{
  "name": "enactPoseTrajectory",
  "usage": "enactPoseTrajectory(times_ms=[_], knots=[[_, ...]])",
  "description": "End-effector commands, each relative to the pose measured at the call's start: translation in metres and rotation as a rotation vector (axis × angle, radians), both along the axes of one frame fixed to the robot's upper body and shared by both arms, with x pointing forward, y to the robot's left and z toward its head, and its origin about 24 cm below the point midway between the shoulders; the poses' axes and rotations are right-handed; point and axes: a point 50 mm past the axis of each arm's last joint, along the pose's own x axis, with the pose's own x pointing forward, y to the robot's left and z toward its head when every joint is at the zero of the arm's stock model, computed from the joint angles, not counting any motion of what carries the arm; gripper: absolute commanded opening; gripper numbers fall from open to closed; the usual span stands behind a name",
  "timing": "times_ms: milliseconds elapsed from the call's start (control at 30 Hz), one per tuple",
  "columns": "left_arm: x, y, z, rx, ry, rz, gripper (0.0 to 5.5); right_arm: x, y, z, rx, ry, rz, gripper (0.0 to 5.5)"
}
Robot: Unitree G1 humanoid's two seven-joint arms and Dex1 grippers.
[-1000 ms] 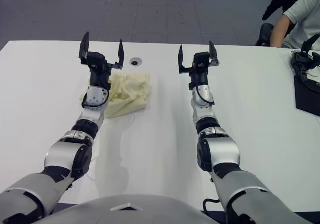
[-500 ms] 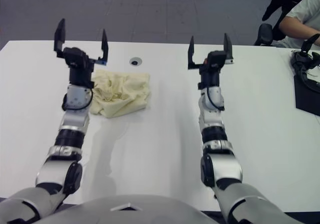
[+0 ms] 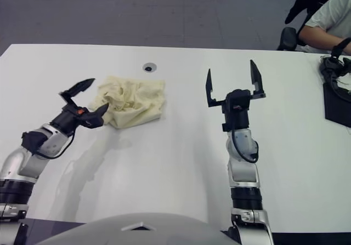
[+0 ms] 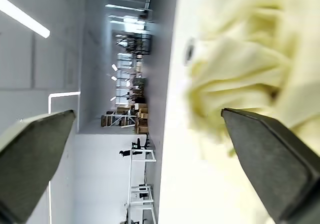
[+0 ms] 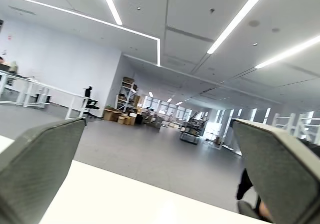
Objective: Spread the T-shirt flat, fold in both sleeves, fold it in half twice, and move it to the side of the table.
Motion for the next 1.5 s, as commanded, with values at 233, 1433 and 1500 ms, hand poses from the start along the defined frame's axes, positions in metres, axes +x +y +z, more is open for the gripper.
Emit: enactPoseTrajectory(times_ms=[233, 1433, 1500], knots=[[0.012, -0.007, -0.031, 0.231, 0.065, -0.094, 5.4, -0.015, 0.002, 0.012, -0.033, -0.023, -0.008, 5.35], [-0.139, -0.074, 0.025, -0.539, 0.618, -0.616, 5.4, -0.009, -0.025, 0.025, -0.198, 0.0, -0.009, 5.35], [-0.139, -0.062, 0.026, -0.568, 0.703, -0.546, 5.4, -0.009, -0.026, 0.024, -0.193, 0.008, -0.012, 5.35]])
